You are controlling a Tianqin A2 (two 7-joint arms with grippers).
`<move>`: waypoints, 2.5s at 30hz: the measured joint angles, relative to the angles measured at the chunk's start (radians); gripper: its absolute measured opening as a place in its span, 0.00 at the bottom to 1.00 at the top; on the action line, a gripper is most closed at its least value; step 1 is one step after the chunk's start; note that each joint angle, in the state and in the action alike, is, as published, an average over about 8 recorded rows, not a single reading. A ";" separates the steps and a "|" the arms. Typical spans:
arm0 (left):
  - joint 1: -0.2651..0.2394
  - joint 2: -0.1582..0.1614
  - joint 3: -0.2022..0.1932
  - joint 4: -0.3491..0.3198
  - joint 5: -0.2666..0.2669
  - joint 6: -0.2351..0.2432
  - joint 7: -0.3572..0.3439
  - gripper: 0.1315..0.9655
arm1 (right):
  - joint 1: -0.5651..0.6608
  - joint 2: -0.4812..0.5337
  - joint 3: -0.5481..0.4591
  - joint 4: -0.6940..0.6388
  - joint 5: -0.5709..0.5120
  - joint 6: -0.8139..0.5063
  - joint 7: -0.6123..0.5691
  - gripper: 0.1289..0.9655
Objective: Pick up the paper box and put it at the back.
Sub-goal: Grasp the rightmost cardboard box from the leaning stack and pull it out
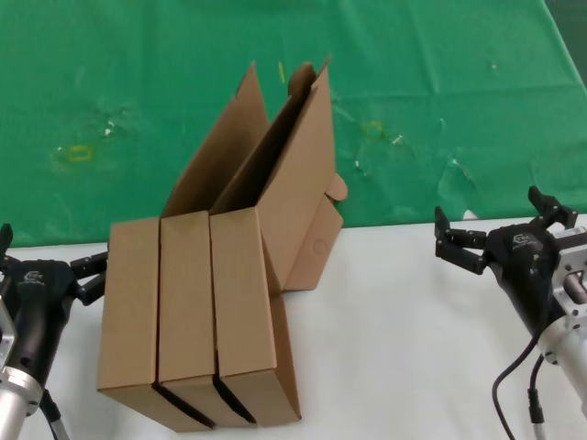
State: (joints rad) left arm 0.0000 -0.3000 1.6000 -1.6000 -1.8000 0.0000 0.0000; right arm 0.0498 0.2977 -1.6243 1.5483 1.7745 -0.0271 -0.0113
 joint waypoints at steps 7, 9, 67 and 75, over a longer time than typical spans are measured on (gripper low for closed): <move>0.000 0.000 0.000 0.000 0.000 0.000 0.000 1.00 | 0.000 0.000 0.000 0.000 0.000 0.000 0.000 1.00; 0.000 0.000 0.000 0.000 0.000 0.000 0.000 1.00 | 0.000 0.000 0.000 0.000 0.000 0.000 0.000 1.00; 0.000 0.000 0.000 0.000 0.000 0.000 0.000 0.55 | -0.090 0.179 -0.046 0.020 0.345 -0.689 -0.371 1.00; 0.000 0.000 0.000 0.000 0.000 0.000 0.000 0.42 | 0.029 0.376 -0.220 -0.096 0.419 -1.022 -0.406 1.00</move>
State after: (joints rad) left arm 0.0000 -0.3000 1.6000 -1.6000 -1.7999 0.0000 0.0000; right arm 0.0788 0.6733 -1.8444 1.4528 2.1930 -1.0486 -0.4169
